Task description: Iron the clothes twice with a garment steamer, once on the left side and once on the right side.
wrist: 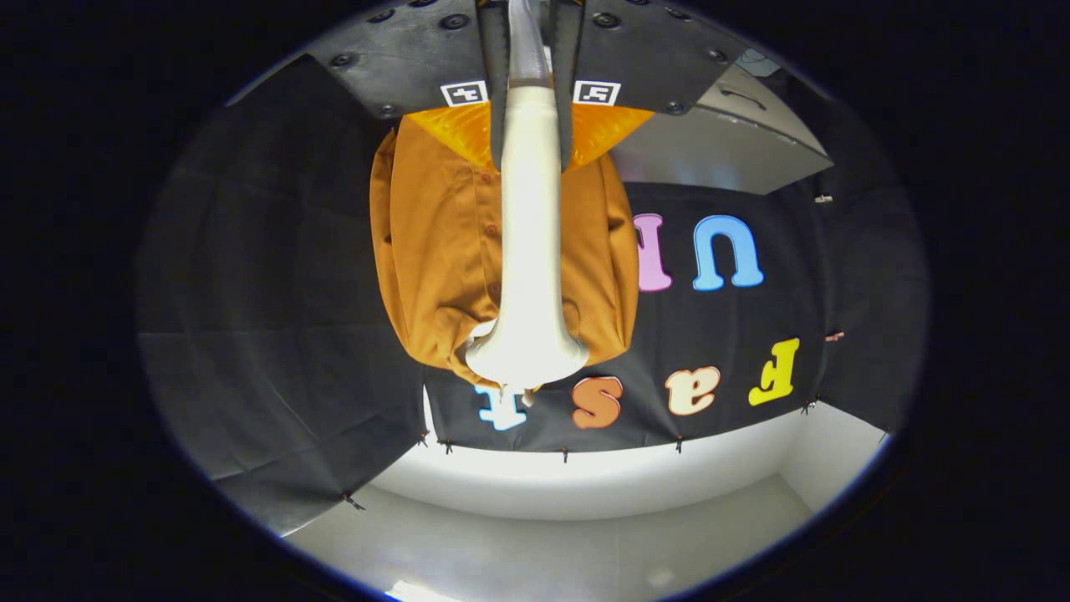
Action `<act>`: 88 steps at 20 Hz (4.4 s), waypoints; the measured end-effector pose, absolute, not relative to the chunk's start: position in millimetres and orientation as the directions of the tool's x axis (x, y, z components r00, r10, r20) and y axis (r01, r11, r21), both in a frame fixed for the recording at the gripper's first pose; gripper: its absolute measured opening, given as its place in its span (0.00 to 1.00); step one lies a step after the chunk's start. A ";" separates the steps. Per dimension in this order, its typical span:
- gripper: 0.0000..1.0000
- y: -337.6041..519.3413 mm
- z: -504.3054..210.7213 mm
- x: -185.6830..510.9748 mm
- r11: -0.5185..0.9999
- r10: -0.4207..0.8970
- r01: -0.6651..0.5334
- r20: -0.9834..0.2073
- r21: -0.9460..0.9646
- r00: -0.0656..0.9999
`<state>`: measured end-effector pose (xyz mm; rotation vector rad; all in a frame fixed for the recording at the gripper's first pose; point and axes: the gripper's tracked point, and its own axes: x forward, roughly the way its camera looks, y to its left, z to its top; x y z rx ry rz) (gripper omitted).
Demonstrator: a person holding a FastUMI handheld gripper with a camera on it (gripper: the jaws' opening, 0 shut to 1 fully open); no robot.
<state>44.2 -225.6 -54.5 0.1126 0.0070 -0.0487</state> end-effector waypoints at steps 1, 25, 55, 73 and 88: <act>0.22 -231.7 -43.8 54.7 0.992 -0.056 0.054 0.013 0.111 0.998; 0.23 -332.5 -184.1 159.2 0.974 -0.054 0.090 -0.170 0.207 0.984; 0.23 -276.7 -371.3 6.5 0.951 -0.075 0.236 -0.595 0.198 0.800; 0.22 -148.5 -116.0 70.1 0.993 0.005 0.015 -0.167 0.118 0.986; 0.22 -14.2 -18.8 83.6 0.989 0.122 -0.119 -0.022 0.082 0.992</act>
